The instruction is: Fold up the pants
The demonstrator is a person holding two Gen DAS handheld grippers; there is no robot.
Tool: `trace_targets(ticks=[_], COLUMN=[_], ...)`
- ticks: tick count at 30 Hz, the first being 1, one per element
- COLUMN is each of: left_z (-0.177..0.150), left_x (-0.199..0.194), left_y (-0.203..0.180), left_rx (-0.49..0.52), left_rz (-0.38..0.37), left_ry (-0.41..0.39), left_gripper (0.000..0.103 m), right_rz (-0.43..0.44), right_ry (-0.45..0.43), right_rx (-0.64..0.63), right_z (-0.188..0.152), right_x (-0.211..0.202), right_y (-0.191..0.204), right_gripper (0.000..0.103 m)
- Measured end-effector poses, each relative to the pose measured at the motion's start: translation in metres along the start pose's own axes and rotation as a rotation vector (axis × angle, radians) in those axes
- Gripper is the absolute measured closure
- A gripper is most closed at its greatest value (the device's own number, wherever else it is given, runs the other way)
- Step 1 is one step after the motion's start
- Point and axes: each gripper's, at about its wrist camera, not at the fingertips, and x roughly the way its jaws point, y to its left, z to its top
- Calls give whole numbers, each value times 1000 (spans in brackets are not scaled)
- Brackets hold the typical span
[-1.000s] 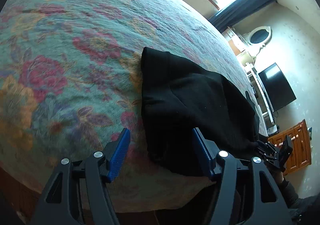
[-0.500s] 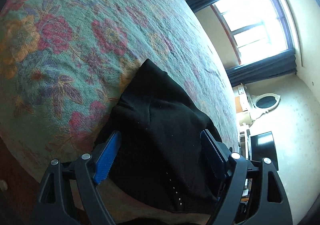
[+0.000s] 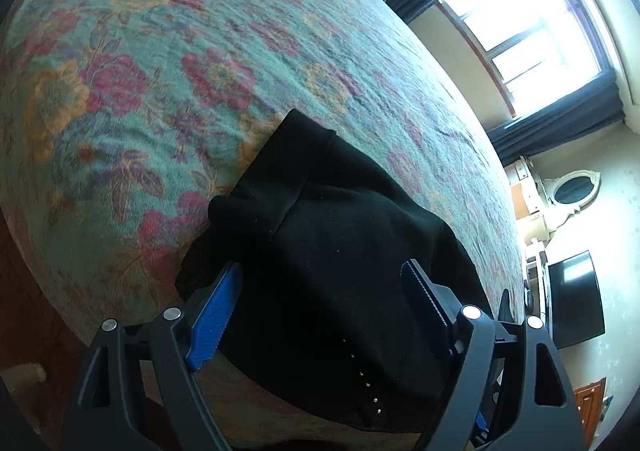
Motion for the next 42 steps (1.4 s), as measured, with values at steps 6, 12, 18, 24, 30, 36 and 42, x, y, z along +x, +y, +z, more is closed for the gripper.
trace_targets(ticks=[6, 12, 18, 24, 30, 36, 42], left_z=[-4, 4, 4, 2, 3, -7, -21], left_x=[-3, 3, 2, -18, -35, -51, -46], left_y=[5, 9, 19, 27, 27, 37, 49], left_rx=[-43, -129, -146, -163, -167, -169, -150], left_rz=[29, 23, 12, -55, -94, -96, -71], left_ry=[6, 18, 11, -23, -37, -65, -17], left_gripper=[23, 19, 73, 88, 88, 91, 91], right_rz=[-60, -107, -49, -12, 41, 73, 20], right_ry=[-37, -50, -31, -44, -73, -84, -56], right_rx=[-39, -83, -14, -20, -41, -42, -28], right_z=[9, 16, 24, 26, 28, 21, 11], right_x=[9, 22, 19, 17, -2, -21, -16], right_y=[5, 12, -9, -8, 1, -5, -28], right_gripper=[41, 51, 92, 94, 95, 95, 95])
